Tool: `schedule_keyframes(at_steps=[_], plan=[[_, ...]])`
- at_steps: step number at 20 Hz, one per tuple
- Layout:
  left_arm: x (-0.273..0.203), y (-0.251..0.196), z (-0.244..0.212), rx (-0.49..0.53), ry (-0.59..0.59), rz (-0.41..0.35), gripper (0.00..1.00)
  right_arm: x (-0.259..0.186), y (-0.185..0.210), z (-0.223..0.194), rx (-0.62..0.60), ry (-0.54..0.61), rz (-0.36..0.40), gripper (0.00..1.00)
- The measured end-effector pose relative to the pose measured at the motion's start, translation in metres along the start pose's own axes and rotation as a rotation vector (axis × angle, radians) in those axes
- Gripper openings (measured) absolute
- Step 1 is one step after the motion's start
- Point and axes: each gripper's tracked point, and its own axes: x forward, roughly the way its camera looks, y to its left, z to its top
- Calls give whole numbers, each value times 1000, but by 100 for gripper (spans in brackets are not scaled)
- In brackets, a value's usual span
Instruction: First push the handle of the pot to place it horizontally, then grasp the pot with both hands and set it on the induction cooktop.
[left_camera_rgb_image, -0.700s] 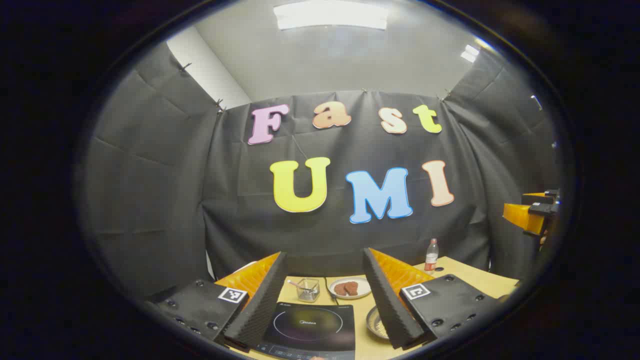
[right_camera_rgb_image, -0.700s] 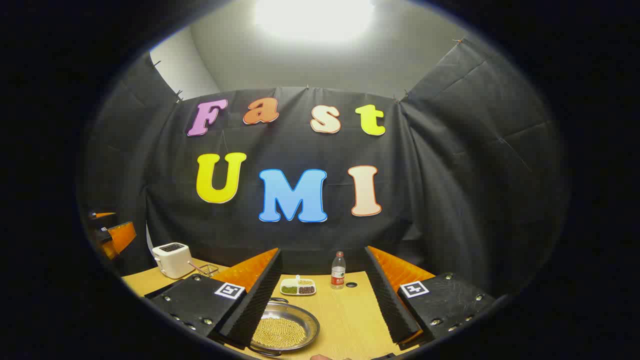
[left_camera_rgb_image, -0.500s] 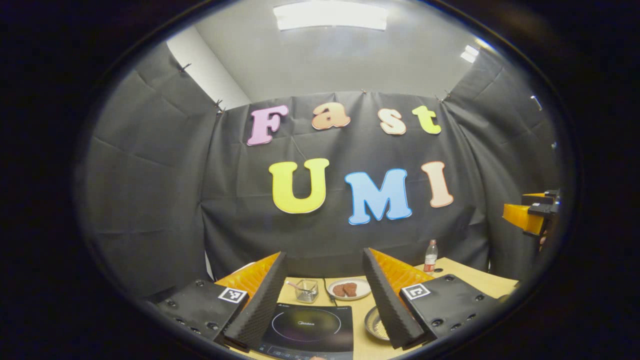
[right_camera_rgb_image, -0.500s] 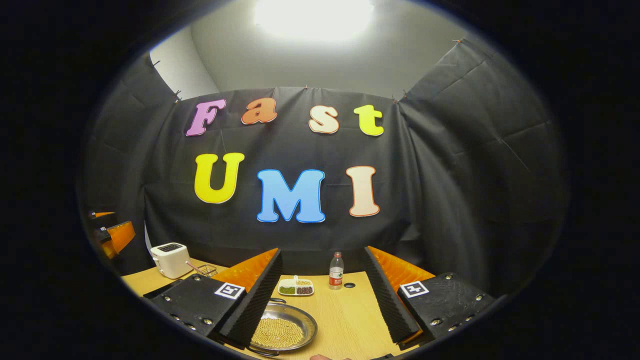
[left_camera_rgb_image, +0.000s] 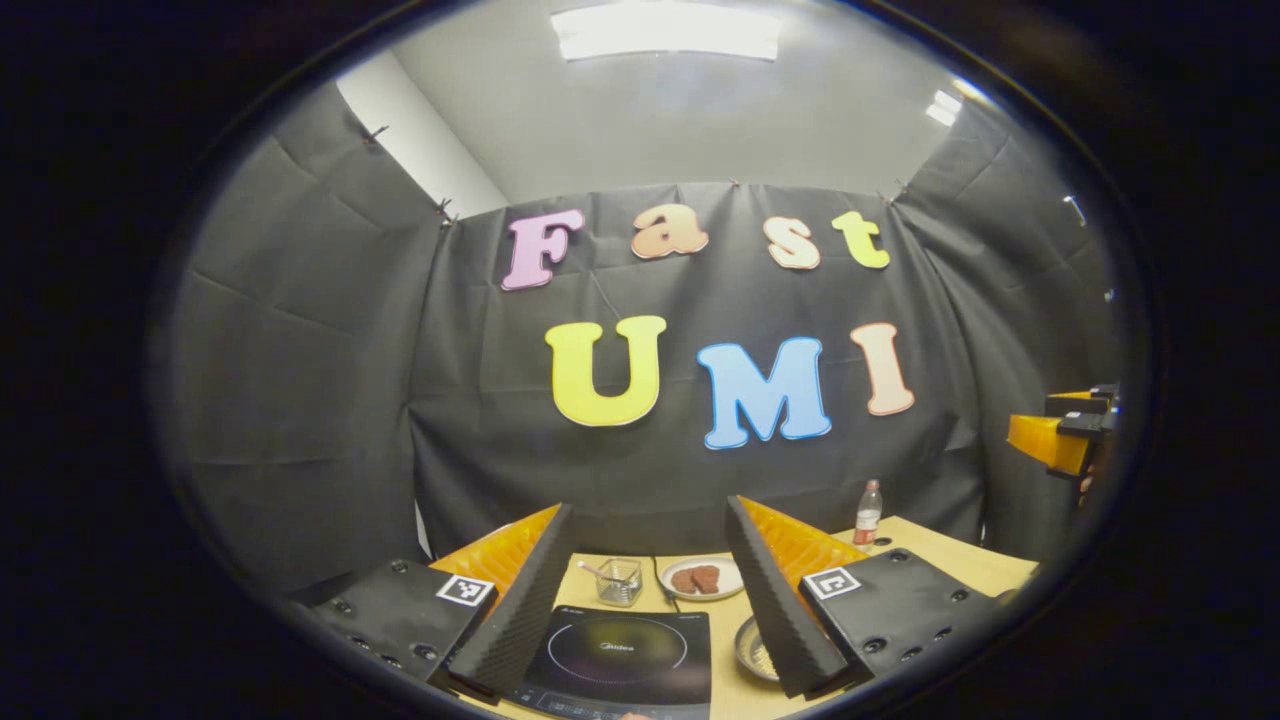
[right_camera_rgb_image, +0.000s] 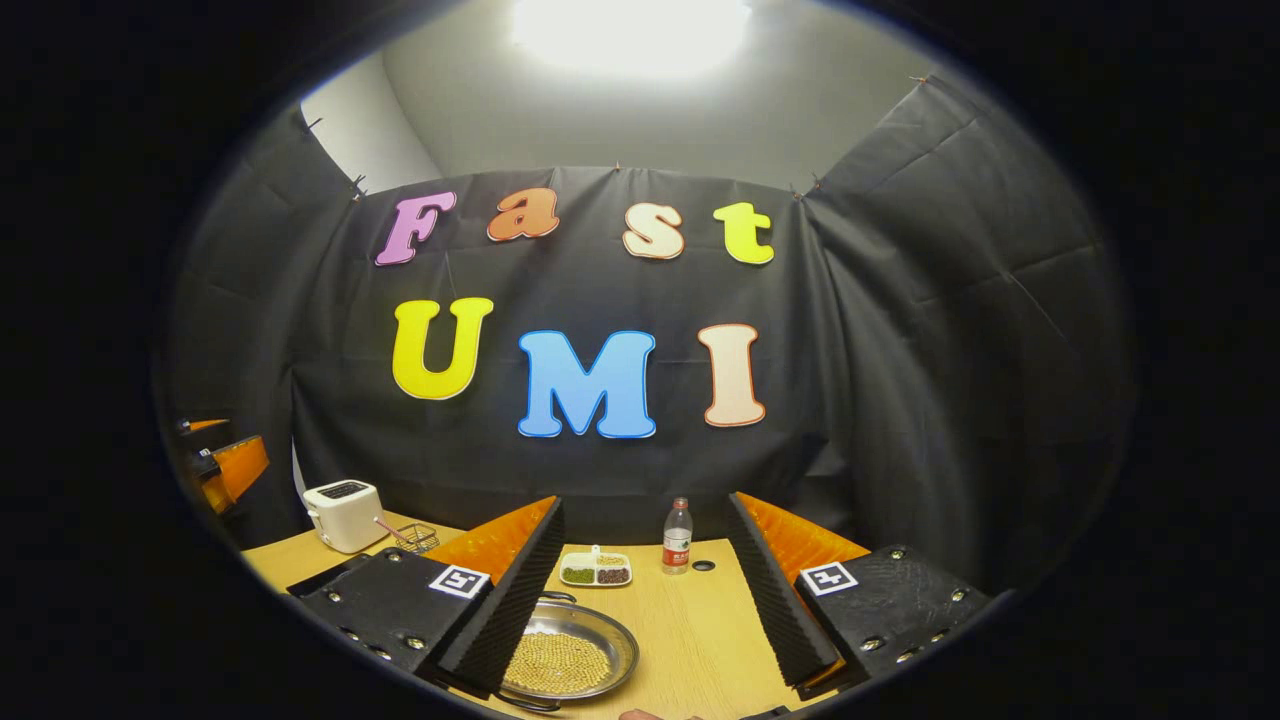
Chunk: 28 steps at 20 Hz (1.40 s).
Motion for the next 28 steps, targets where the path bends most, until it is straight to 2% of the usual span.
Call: schedule_keyframes(at_steps=[10, 11, 12, 14, 16, 17, 18, 20, 22, 23, 24, 26, 27, 28], plan=[[1, 8, 2, 11, -6, 20, 96, 6, 1, -2, 0, 11, 13, 96], [1, 9, 2, 12, -6, 19, 100, 5, 0, -3, 1, 12, 17, 95], [1, 9, 2, 14, -8, 20, 96, 5, 1, -2, 2, 10, 15, 93], [1, 9, 2, 21, -7, 21, 94, 6, -4, 1, 6, -2, 5, 74], [0, 9, 2, 21, -1, 17, 96, 5, -3, -1, 8, 2, 7, 66], [-1, 9, 2, 20, -1, 15, 96, 3, -9, -1, 11, 0, -12, 66], [-1, 10, 4, 20, -7, 18, 96, 7, -10, 0, 16, 4, -8, 43], [0, 9, 6, 18, -19, 20, 100, 4, -7, -4, 24, 20, 1, 37], [-3, 7, 11, 16, -27, 18, 100, 7, -5, -10, 20, 37, 16, 37], [-4, 6, 12, 18, -29, 18, 100, 6, -16, -4, 14, 23, -38, 37], [-6, 5, 13, 23, -32, 22, 100, 11, -25, -6, 17, 16, -43, 0], [-8, 2, 16, 22, -40, 26, 97, 5, -22, -6, 27, 18, -31, 4], [-10, 0, 14, 19, -41, 26, 100, 7, -25, -5, 18, 11, -37, 5], [-11, -1, 14, 18, -40, 29, 97, 7, -26, -5, 12, 12, -25, 4]])
